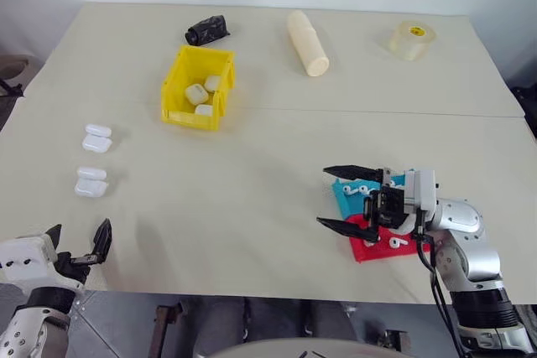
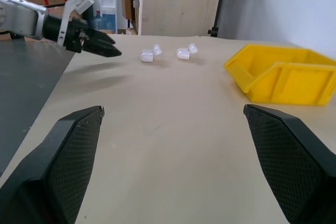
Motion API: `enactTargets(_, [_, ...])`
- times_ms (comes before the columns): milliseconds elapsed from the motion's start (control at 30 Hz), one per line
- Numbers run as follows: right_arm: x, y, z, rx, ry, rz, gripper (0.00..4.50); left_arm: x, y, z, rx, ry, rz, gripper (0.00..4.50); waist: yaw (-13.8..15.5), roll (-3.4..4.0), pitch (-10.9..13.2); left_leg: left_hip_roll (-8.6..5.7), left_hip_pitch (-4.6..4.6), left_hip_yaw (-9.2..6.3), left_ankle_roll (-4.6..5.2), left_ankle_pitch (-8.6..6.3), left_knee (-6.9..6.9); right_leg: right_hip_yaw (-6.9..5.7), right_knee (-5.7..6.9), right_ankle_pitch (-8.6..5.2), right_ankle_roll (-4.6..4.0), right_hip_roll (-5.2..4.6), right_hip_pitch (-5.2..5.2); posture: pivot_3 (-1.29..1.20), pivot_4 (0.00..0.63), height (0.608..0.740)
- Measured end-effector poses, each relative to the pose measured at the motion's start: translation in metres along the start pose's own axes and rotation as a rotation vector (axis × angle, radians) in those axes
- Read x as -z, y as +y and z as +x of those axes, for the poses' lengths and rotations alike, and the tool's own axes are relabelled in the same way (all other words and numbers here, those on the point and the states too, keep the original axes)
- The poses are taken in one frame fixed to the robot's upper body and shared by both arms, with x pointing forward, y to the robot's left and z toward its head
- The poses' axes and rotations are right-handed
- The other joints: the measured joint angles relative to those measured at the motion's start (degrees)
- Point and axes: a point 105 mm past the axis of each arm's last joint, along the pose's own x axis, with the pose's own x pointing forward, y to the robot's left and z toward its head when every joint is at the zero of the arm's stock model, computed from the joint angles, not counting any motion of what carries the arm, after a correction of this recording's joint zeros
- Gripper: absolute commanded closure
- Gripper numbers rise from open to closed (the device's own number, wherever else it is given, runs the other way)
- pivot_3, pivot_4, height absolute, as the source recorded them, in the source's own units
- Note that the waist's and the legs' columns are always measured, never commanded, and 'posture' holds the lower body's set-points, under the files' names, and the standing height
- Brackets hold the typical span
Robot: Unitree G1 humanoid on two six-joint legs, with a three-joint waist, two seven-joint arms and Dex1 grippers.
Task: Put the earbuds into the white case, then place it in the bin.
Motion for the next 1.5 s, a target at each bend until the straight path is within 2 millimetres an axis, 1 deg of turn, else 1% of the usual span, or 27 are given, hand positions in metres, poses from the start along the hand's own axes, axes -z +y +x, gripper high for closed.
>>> enactTargets(67, [0.001, 0.0, -0.001, -0.004, 0.006, 0.011, 0.04, -0.01, 0.005, 0.005, -0.002, 0.027, 0.034, 0.0, -0.05, 0.0, 0.0, 0.01, 0.01, 0.01, 0.0, 0.0, 0.0, 0.01, 0.03, 0.0, -0.01, 0.03, -0.01, 0.0, 0.15, 0.74])
enactTargets(133, [0.002, -0.004, 0.0, -0.002, 0.009, 0.019, 0.04, -0.018, 0.009, 0.014, 0.031, 0.117, 0.078, 0.0, -0.21, 0.01, 0.0, 0.01, 0.01, 0.0, 0.0, 0.01, 0.0, 0.01, 0.27, -0.01, -0.02, 0.05, -0.04, 0.0, 0.15, 0.74])
enactTargets(233, [0.0, -0.008, 0.001, -0.001, 0.009, 0.013, 0.04, -0.036, 0.015, 0.024, 0.095, 0.224, 0.15, 0.0, -0.38, 0.02, 0.01, -0.01, 0.0, -0.01, -0.01, 0.01, 0.0, 0.02, 0.36, -0.03, -0.05, 0.04, -0.07, 0.0, 0.15, 0.74])
enactTargets(267, [0.0, -0.009, 0.001, -0.001, 0.009, 0.015, 0.04, -0.042, 0.017, 0.028, 0.107, 0.247, 0.155, 0.0, -0.45, 0.03, 0.02, -0.02, 0.0, -0.01, -0.01, 0.01, -0.01, 0.02, 0.37, -0.03, -0.06, 0.03, -0.09, 0.0, 0.15, 0.74])
enactTargets(367, [0.001, -0.01, 0.002, -0.006, 0.01, 0.016, 0.04, -0.05, 0.031, 0.04, 0.127, 0.374, 0.127, 0.0, -0.99, 0.08, 0.05, -0.06, 0.0, -0.01, 0.0, 0.01, -0.06, 0.01, 0.46, -0.04, -0.07, 0.04, -0.13, 0.0, 0.15, 0.74])
enactTargets(467, [0.002, -0.009, 0.004, -0.011, 0.015, 0.023, 0.04, -0.057, 0.037, 0.052, 0.136, 0.461, 0.114, 0.0, -1.35, 0.09, 0.06, -0.08, 0.0, 0.01, 0.0, 0.01, -0.09, 0.0, 0.48, -0.04, -0.07, 0.05, -0.15, 0.0, 0.15, 0.74])
enactTargets(667, [0.006, -0.006, 0.008, -0.01, 0.015, 0.04, 0.04, -0.051, 0.029, 0.073, 0.201, 0.584, 0.094, 0.0, -1.57, 0.11, 0.08, -0.04, -0.02, 0.08, -0.05, -0.01, -0.14, -0.01, 0.49, -0.04, -0.07, 0.1, -0.25, 0.0, 0.15, 0.74])
enactTargets(867, [0.008, -0.005, 0.006, 0.009, 0.019, 0.05, 0.04, -0.041, 0.036, 0.076, 0.193, 0.718, 0.122, 0.0, -1.55, 0.09, 0.1, -0.01, -0.01, 0.13, -0.05, -0.01, -0.14, 0.0, 0.5, -0.04, -0.07, 0.15, -0.26, 0.0, 0.15, 0.74])
enactTargets(1033, [0.009, -0.003, 0.006, 0.018, 0.018, 0.051, 0.04, -0.041, 0.034, 0.083, 0.208, 0.734, 0.085, 0.0, -1.34, 0.08, 0.11, -0.03, -0.01, 0.14, -0.05, -0.01, -0.12, 0.01, 0.54, -0.04, -0.07, 0.15, -0.26, 0.0, 0.15, 0.74])
enactTargets(1333, [0.008, -0.003, 0.006, 0.034, 0.014, 0.038, 0.04, -0.039, 0.028, 0.089, 0.229, 0.752, 0.114, 0.0, -1.21, 0.1, 0.13, -0.03, 0.01, 0.15, -0.06, 0.03, -0.1, 0.02, 0.59, -0.04, -0.07, 0.15, -0.25, 0.0, 0.15, 0.74])
enactTargets(1433, [0.009, -0.003, 0.006, 0.038, 0.017, 0.036, 0.0, -0.039, 0.028, 0.089, 0.232, 0.755, 0.126, 0.56, -1.21, 0.11, 0.13, -0.03, 0.02, 0.15, -0.07, 0.04, -0.1, 0.03, 0.62, -0.04, -0.07, 0.15, -0.25, 0.0, 0.15, 0.74])
enactTargets(1500, [0.009, -0.003, 0.006, 0.04, 0.017, 0.036, 0.0, -0.039, 0.027, 0.09, 0.238, 0.756, 0.13, 1.16, -1.24, 0.12, 0.13, -0.02, 0.03, 0.15, -0.07, 0.04, -0.1, 0.03, 0.63, -0.04, -0.07, 0.14, -0.25, 0.0, 0.15, 0.74])
